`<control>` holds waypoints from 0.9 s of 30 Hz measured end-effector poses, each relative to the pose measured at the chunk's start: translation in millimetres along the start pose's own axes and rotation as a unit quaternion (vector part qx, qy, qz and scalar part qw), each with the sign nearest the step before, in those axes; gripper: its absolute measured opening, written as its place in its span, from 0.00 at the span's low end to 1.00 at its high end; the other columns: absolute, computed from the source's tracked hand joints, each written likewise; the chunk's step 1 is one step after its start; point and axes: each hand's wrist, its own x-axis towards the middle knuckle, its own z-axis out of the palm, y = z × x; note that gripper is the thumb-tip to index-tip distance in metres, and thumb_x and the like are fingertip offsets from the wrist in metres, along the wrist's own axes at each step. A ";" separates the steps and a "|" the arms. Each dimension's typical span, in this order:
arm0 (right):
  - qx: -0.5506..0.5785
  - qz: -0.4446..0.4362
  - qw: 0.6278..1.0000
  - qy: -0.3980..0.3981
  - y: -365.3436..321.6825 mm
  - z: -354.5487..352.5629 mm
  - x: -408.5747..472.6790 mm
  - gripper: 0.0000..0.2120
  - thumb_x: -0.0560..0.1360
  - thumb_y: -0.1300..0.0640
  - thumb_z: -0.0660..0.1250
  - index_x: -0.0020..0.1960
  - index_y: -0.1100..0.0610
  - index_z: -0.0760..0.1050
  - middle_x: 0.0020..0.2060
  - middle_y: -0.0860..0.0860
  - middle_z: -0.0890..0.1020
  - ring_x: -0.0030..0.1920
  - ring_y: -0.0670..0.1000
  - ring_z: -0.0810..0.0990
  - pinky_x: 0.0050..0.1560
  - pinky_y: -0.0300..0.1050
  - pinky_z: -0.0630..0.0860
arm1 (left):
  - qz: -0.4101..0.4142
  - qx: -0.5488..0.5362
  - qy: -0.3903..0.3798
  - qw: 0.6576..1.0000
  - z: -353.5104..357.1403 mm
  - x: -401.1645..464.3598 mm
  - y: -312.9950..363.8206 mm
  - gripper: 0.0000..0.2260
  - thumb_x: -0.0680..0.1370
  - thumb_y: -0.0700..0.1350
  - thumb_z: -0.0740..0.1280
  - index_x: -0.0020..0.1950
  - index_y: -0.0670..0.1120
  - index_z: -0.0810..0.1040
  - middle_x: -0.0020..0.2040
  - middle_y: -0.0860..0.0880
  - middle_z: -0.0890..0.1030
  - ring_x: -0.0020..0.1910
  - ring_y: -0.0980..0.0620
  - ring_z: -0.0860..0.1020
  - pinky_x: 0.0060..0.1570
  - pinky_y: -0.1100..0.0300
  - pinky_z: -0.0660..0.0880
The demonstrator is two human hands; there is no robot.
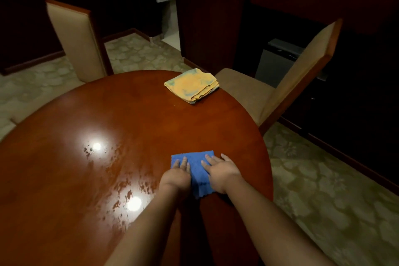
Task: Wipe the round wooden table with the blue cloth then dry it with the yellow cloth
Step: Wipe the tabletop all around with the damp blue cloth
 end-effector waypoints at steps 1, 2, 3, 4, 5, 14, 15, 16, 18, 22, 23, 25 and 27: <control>-0.006 -0.007 1.000 0.000 2.6 -6.5 9.2 0.28 0.83 0.53 0.49 0.79 0.52 0.42 0.78 0.51 0.43 0.78 0.51 0.46 0.76 0.52 0.42 | -0.004 -0.007 -0.002 1.000 -5.6 5.5 -4.5 0.29 0.83 0.45 0.53 0.78 0.39 0.41 0.78 0.42 0.38 0.77 0.43 0.44 0.73 0.51 0.58; -0.011 -0.014 1.000 0.001 5.5 -13.0 18.6 0.28 0.83 0.53 0.49 0.79 0.52 0.42 0.78 0.51 0.43 0.78 0.51 0.45 0.76 0.53 0.42 | -0.009 -0.013 -0.001 1.000 -11.2 10.9 -9.3 0.29 0.83 0.45 0.54 0.78 0.39 0.41 0.78 0.42 0.38 0.77 0.43 0.44 0.73 0.50 0.58; -0.015 -0.021 1.000 0.002 8.3 -19.4 27.9 0.28 0.83 0.53 0.49 0.79 0.52 0.42 0.78 0.51 0.43 0.78 0.51 0.45 0.76 0.53 0.42 | -0.014 -0.017 0.002 1.000 -16.7 16.4 -14.1 0.30 0.83 0.45 0.54 0.78 0.39 0.41 0.78 0.42 0.38 0.77 0.43 0.44 0.73 0.50 0.58; -0.019 -0.027 0.999 0.002 11.2 -26.1 37.4 0.28 0.83 0.53 0.49 0.79 0.52 0.42 0.78 0.51 0.43 0.78 0.51 0.45 0.76 0.53 0.42 | -0.019 -0.022 0.003 1.000 -22.3 22.5 -19.0 0.30 0.83 0.45 0.55 0.78 0.40 0.41 0.78 0.43 0.38 0.77 0.43 0.44 0.73 0.51 0.58; -0.022 -0.034 0.999 0.003 13.8 -32.6 47.1 0.28 0.83 0.53 0.50 0.79 0.52 0.42 0.78 0.51 0.43 0.78 0.50 0.45 0.76 0.53 0.42 | -0.025 -0.028 0.005 0.999 -27.7 28.6 -23.9 0.30 0.83 0.45 0.55 0.78 0.40 0.41 0.78 0.43 0.38 0.77 0.43 0.44 0.73 0.51 0.57; -0.058 -0.111 0.992 0.027 26.1 -91.1 138.7 0.28 0.83 0.52 0.49 0.79 0.51 0.43 0.78 0.50 0.43 0.78 0.50 0.45 0.75 0.53 0.42 | -0.100 -0.073 0.002 0.992 -70.2 86.1 -70.8 0.40 0.79 0.55 0.63 0.78 0.40 0.41 0.78 0.43 0.39 0.77 0.43 0.46 0.73 0.52 0.57; -0.057 -0.119 0.991 0.033 26.1 -95.8 147.9 0.28 0.83 0.51 0.49 0.79 0.52 0.43 0.78 0.50 0.43 0.78 0.49 0.45 0.75 0.53 0.42 | -0.108 -0.076 -0.001 0.991 -74.2 92.6 -75.8 0.42 0.78 0.57 0.64 0.78 0.40 0.41 0.78 0.43 0.39 0.77 0.42 0.46 0.74 0.52 0.57; -0.057 -0.126 0.990 0.039 26.3 -100.2 157.0 0.27 0.83 0.51 0.49 0.79 0.52 0.43 0.78 0.50 0.43 0.78 0.49 0.45 0.75 0.52 0.42 | -0.117 -0.080 -0.003 0.990 -77.8 99.9 -81.1 0.43 0.77 0.57 0.64 0.78 0.40 0.41 0.78 0.43 0.39 0.77 0.42 0.46 0.74 0.52 0.57; -0.060 -0.137 0.987 0.050 26.5 -108.1 175.2 0.27 0.83 0.50 0.48 0.79 0.52 0.43 0.78 0.50 0.44 0.78 0.50 0.45 0.75 0.50 0.43 | -0.132 -0.085 -0.001 0.988 -84.4 114.5 -91.5 0.41 0.78 0.56 0.64 0.78 0.40 0.41 0.78 0.43 0.39 0.77 0.42 0.46 0.74 0.51 0.56; -0.067 -0.145 0.984 0.077 27.6 -120.2 208.1 0.27 0.83 0.49 0.47 0.79 0.53 0.43 0.78 0.52 0.44 0.78 0.51 0.45 0.75 0.49 0.43 | -0.155 -0.100 0.011 0.983 -97.5 138.8 -110.5 0.38 0.79 0.51 0.62 0.78 0.41 0.41 0.78 0.43 0.39 0.77 0.43 0.45 0.74 0.52 0.55; -0.067 -0.146 0.983 0.084 28.2 -123.3 215.4 0.27 0.83 0.49 0.47 0.79 0.54 0.43 0.78 0.52 0.44 0.78 0.51 0.46 0.75 0.49 0.44 | -0.160 -0.108 0.015 0.981 -100.3 143.2 -115.0 0.39 0.78 0.50 0.63 0.78 0.41 0.40 0.78 0.43 0.38 0.77 0.44 0.45 0.74 0.53 0.55; -0.068 -0.146 0.983 0.093 28.6 -128.7 227.7 0.28 0.83 0.49 0.47 0.79 0.54 0.43 0.78 0.52 0.43 0.78 0.51 0.45 0.75 0.49 0.43 | -0.168 -0.119 0.023 0.978 -105.5 150.6 -124.5 0.40 0.78 0.50 0.64 0.78 0.41 0.40 0.78 0.44 0.38 0.77 0.45 0.44 0.74 0.54 0.54; -0.068 -0.144 0.983 0.092 28.0 -132.9 236.2 0.28 0.83 0.48 0.47 0.79 0.53 0.42 0.78 0.51 0.43 0.78 0.51 0.44 0.76 0.49 0.42 | -0.169 -0.126 0.025 0.977 -110.0 155.8 -133.6 0.41 0.77 0.49 0.65 0.78 0.42 0.40 0.78 0.45 0.38 0.78 0.46 0.43 0.74 0.54 0.53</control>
